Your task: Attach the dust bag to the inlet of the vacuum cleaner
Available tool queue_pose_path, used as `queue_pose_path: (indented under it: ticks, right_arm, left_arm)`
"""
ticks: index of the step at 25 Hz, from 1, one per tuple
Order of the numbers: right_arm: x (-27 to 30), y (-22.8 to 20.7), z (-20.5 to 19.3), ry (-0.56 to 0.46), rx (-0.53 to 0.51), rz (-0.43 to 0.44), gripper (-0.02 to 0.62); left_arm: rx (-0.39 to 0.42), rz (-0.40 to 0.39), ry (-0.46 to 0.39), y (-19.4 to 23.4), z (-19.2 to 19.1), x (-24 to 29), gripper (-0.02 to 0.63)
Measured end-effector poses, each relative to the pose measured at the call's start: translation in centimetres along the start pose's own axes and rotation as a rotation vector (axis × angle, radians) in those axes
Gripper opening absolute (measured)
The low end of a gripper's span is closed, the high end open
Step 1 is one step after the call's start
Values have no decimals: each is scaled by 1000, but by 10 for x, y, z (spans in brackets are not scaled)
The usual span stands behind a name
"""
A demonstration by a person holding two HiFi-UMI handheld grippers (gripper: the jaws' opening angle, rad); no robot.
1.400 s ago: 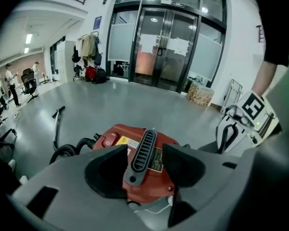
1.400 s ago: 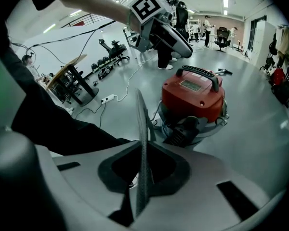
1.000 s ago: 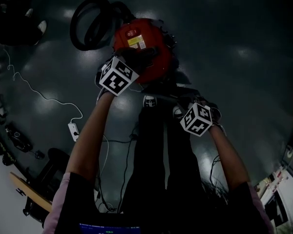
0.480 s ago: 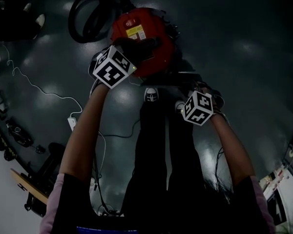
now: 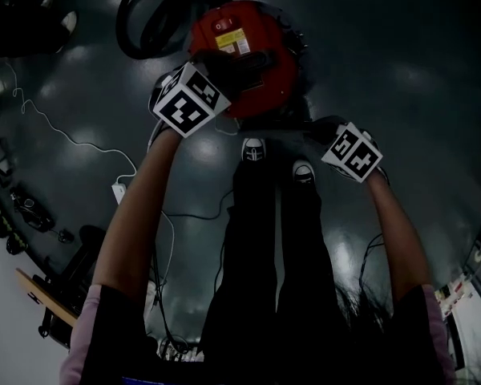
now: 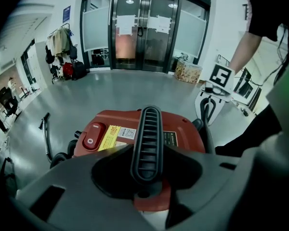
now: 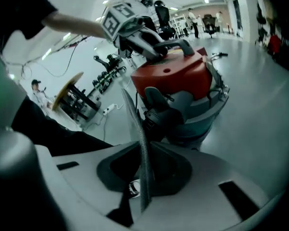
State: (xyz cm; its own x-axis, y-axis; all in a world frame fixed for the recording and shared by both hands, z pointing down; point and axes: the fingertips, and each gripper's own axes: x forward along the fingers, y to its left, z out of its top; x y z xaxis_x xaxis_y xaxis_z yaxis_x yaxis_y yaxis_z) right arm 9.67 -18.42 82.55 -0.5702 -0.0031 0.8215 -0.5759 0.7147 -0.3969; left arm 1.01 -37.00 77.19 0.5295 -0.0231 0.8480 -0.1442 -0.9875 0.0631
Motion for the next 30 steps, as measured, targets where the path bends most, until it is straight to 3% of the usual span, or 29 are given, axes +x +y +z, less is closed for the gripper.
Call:
queue_pose_path:
  ticks: [2, 4, 7, 10, 14, 17, 21, 22, 23, 24, 25, 28, 30]
  right_arm:
    - [-2, -1, 3, 17, 18, 61, 63]
    - [-4, 3, 8, 76, -95, 51, 64]
    - [-8, 6, 6, 177, -283, 2, 64]
    - [-6, 4, -1, 267, -355, -45, 64]
    - [2, 0, -2, 326, -446, -183, 63]
    - [3, -5, -2, 272, -261, -200, 63]
    - [5, -13, -8, 147, 232, -112, 66]
    - [5, -14, -9, 116, 321, -96, 66]
    - [4, -14, -9, 104, 343, -97, 67]
    - [2, -14, -7, 117, 284, -118, 68]
    - [0, -13, -3, 153, 149, -157, 71]
    - [-2, -9, 6, 280, -334, -274, 80]
    - [0, -10, 7, 310, -446, -284, 84]
  left_arm:
    - [-2, -1, -7, 1, 1, -2, 161]
    - [-4, 6, -7, 1, -1, -4, 161]
    - [-6, 5, -5, 2, -1, -2, 161]
    - [-10, -2, -5, 1, -1, 0, 161]
    - [-10, 1, -11, 1, -2, -1, 161]
    - [-10, 2, -20, 2, -1, -1, 163]
    - [-14, 6, -29, 2, -1, -1, 163]
    - [-14, 7, -29, 2, -2, -1, 163]
    - [-14, 6, -29, 2, -1, -2, 163]
    - [-14, 5, -31, 2, -1, -2, 163]
    - [-15, 4, -33, 2, 0, -3, 163]
    - [-21, 6, -35, 1, 1, -5, 163]
    - [-22, 9, -36, 1, 1, -5, 163]
